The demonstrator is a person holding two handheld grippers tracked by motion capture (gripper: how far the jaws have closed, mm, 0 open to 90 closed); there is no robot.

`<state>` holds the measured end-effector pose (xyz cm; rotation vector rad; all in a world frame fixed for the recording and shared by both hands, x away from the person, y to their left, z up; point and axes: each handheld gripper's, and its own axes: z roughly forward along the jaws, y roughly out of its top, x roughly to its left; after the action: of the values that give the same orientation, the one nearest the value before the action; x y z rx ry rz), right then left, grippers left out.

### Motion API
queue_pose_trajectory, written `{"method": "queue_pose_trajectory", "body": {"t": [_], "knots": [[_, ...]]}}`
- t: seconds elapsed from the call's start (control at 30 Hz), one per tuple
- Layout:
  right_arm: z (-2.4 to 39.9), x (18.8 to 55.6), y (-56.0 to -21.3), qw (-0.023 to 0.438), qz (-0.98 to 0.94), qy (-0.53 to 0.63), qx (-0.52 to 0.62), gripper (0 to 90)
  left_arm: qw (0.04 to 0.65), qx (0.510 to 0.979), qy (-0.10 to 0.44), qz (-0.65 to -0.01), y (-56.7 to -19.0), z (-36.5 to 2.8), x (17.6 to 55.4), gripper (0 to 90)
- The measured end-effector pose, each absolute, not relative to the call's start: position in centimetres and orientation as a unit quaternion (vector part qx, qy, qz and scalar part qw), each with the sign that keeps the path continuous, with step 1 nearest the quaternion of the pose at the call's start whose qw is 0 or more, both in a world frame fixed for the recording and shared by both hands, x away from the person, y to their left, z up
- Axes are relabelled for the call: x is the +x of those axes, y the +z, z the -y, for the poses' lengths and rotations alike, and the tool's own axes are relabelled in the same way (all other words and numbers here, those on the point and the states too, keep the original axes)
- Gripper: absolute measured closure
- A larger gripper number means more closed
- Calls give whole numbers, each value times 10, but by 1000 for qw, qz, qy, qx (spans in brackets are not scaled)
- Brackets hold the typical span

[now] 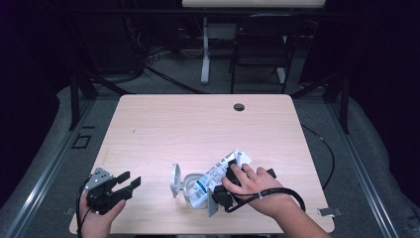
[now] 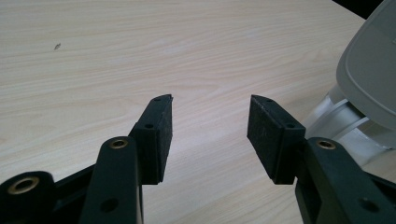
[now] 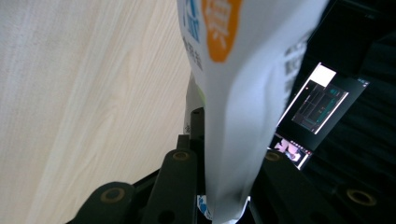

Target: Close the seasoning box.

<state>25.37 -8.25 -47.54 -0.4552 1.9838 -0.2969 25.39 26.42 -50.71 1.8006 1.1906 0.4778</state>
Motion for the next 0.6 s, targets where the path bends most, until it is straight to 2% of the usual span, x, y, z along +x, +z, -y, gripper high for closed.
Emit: {"method": "queue_pose_trajectory", "body": {"t": [0.6], "knots": [[96,256,-482,461,-883,-16,-84,888,440,731,195,-483,-508,-262,256,506]]}}
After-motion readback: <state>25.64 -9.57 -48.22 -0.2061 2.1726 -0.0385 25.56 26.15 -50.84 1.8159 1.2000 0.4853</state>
